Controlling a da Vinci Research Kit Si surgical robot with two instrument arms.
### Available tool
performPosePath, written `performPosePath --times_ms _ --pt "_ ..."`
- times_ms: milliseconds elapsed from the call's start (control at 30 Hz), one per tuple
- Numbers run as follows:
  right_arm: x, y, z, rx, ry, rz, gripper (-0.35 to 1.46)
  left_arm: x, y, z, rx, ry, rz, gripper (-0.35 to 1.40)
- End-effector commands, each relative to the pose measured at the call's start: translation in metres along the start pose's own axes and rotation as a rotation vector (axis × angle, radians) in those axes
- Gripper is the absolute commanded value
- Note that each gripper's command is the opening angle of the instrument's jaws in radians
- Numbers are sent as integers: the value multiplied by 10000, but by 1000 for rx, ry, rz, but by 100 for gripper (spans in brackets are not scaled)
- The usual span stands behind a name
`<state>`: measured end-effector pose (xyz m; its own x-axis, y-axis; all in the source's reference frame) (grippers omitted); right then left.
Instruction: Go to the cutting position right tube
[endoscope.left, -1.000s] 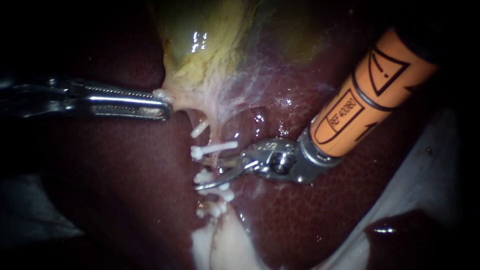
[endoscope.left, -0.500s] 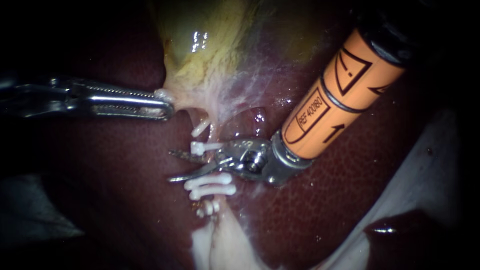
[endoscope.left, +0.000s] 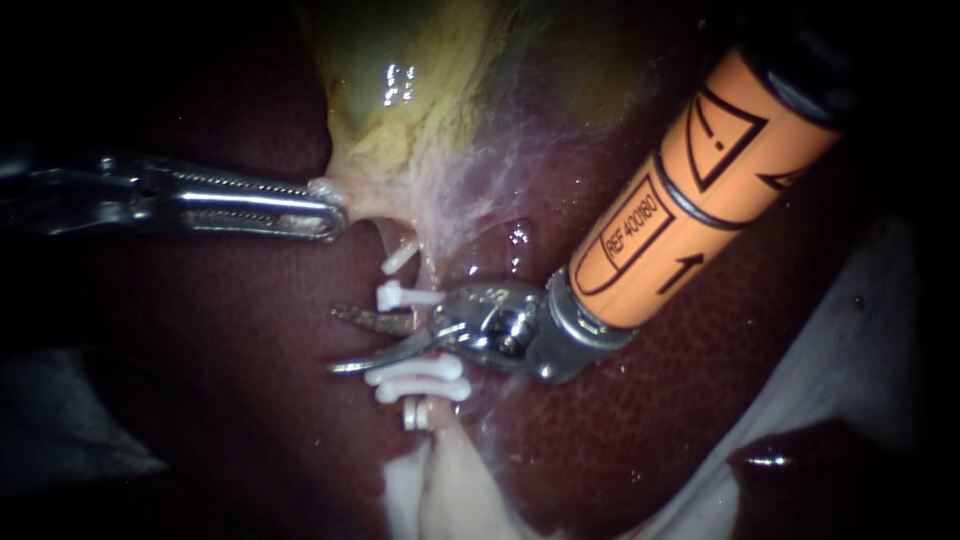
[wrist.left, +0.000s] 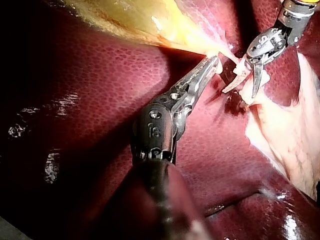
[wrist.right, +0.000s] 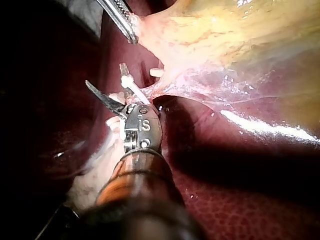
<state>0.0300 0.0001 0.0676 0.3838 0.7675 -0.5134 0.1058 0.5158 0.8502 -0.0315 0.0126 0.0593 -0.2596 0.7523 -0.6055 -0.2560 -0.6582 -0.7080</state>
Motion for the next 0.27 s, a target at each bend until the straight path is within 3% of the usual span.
performPosePath --times_ms 33,267 --pt "0 0 0 -1 0 0 143 0 -1 0 -1 0 0 -35" --pt "-1 3 -2 -2 0 0 143 0 -1 0 -1 0 1 -35"
